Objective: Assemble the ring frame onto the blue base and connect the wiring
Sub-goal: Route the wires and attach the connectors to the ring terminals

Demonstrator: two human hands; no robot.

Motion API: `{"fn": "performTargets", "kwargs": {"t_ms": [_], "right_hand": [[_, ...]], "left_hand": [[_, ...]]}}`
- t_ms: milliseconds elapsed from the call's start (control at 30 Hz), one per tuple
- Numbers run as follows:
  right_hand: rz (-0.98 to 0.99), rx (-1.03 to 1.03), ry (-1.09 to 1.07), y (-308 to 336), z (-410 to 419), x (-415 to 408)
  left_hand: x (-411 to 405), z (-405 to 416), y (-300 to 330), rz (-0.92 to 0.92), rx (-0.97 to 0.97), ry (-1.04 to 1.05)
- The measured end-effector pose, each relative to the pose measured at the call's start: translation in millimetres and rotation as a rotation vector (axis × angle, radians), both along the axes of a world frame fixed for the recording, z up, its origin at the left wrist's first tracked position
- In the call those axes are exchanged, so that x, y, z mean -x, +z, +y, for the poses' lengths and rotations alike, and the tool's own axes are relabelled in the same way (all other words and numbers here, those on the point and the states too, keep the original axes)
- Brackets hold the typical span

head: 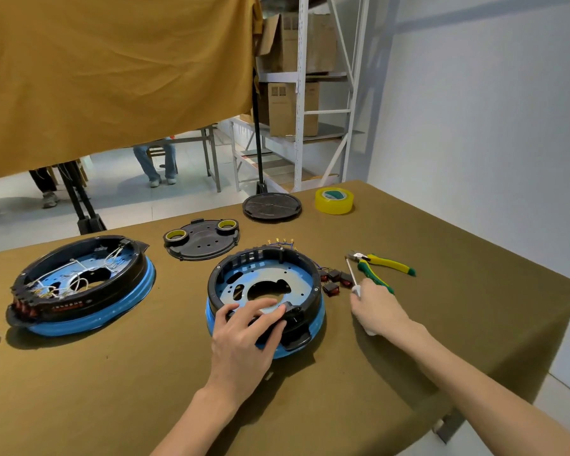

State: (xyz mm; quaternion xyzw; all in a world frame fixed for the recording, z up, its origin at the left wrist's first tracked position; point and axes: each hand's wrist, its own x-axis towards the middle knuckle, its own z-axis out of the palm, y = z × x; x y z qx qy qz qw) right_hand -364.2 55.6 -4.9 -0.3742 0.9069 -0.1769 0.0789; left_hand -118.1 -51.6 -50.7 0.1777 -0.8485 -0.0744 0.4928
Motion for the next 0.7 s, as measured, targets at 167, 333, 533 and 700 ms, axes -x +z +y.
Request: {"fn": "performTargets", "kwargs": {"t_ms": [167, 333, 533, 700], "right_hand": [[-0.739, 0.749, 0.041, 46, -6, -30], [-0.912, 0.935, 0.218, 74, -40, -76], [-0.796, 1.046, 0.264, 65, -66, -105], [-0.768, 1.096, 0.258, 63, -68, -103]], "left_hand": [[1, -1, 1, 0.003, -0.016, -0.005], [-1, -2, 0, -0.038, -0.056, 0.001], [-1, -1, 1, -0.139, -0.069, 0.009], [-1, -1, 0, -0.147, -0.061, 0.019]]}}
